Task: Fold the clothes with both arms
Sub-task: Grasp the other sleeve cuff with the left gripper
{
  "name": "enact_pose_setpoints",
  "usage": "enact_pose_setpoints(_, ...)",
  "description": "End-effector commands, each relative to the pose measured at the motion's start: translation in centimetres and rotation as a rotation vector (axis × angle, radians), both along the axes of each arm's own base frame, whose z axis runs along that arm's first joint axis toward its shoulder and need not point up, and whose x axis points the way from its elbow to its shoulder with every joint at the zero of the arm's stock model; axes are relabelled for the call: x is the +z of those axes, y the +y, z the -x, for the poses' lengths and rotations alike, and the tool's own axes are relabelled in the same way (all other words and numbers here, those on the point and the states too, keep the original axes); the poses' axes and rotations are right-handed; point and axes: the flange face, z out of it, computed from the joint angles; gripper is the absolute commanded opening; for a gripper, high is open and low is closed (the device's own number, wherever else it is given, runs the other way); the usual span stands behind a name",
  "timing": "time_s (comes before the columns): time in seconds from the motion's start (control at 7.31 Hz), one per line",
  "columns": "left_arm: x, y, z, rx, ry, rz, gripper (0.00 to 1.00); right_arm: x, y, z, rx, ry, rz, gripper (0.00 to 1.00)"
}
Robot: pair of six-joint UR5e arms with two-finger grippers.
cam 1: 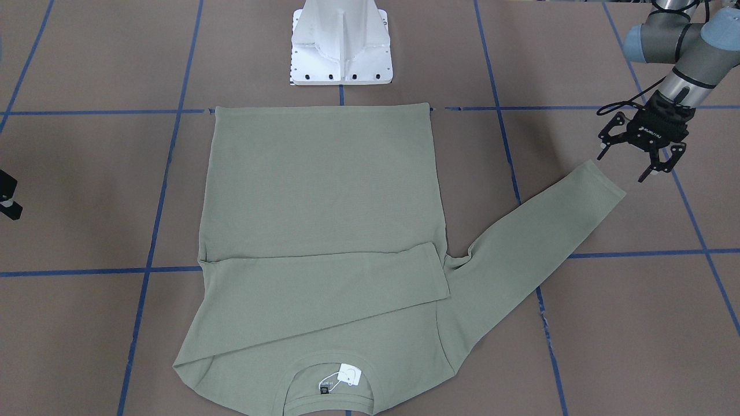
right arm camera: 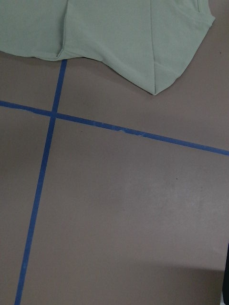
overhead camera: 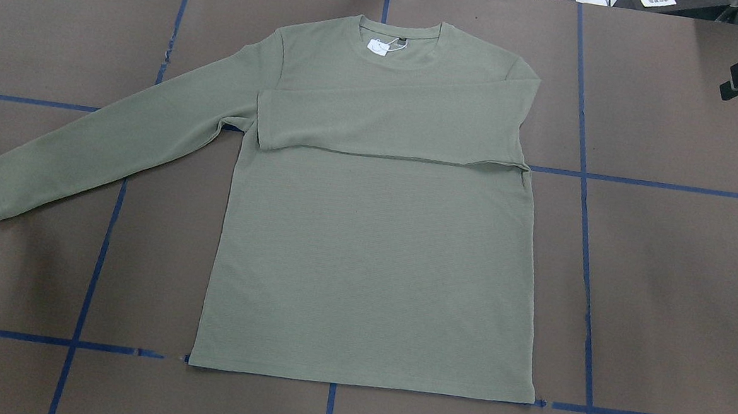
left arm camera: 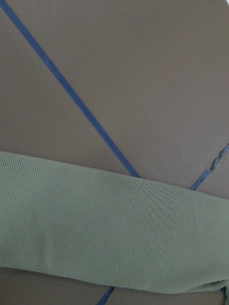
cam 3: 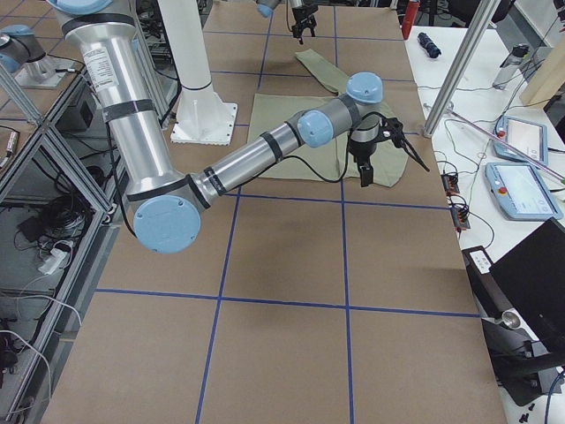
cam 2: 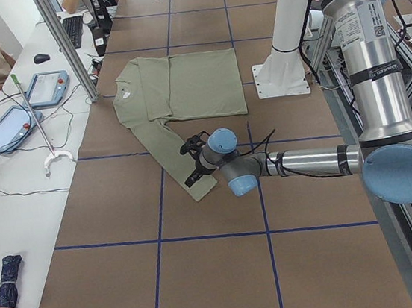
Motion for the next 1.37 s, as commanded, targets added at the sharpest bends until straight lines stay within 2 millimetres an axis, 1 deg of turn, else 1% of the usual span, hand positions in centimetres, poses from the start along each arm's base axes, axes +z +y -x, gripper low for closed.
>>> enact_pose_setpoints(0.0, 0.8, 1.1, -2.5, 0.033, -0.03, -0.005, 1.0, 1.3, 1.2, -0.6, 0.0, 0.006, 0.013, 1.0)
enact_pose_setpoints(0.14, 1.7, 1.7, -3.1, 0.032, -0.055, -0.008, 1.0, 1.5, 1.3, -0.6, 0.0, 0.008, 0.015, 1.0)
enact_pose_setpoints(0.27, 2.1, 2.2, -4.0, 0.043, -0.067, -0.014, 1.0, 1.6, 1.3, -0.6, 0.0, 0.009, 0.017, 1.0)
enact_pose_setpoints(0.55, 2.8, 2.9, -4.6, 0.058, -0.084, -0.012, 0.99, 1.6, 1.3, -0.7, 0.001, 0.01, 0.016, 1.0)
enact_pose_setpoints(0.68, 3.0, 3.3, -4.8, 0.066, -0.09, -0.01, 0.94, 1.7, 1.3, -0.7, 0.002, 0.012, 0.017, 1.0)
enact_pose_setpoints(0.82, 3.1, 3.4, -4.8, 0.069, -0.091, -0.01, 0.81, 1.7, 1.3, -0.7, 0.002, 0.012, 0.017, 1.0)
enact_pose_setpoints(0.96, 3.3, 3.6, -4.7, 0.071, -0.095, -0.008, 0.71, 1.7, 1.3, -0.7, 0.003, 0.011, 0.019, 1.0)
enact_pose_setpoints(1.23, 3.6, 3.8, -4.7, 0.067, -0.106, -0.011, 0.57, 1.6, 1.3, -0.7, 0.004, 0.011, 0.018, 1.0)
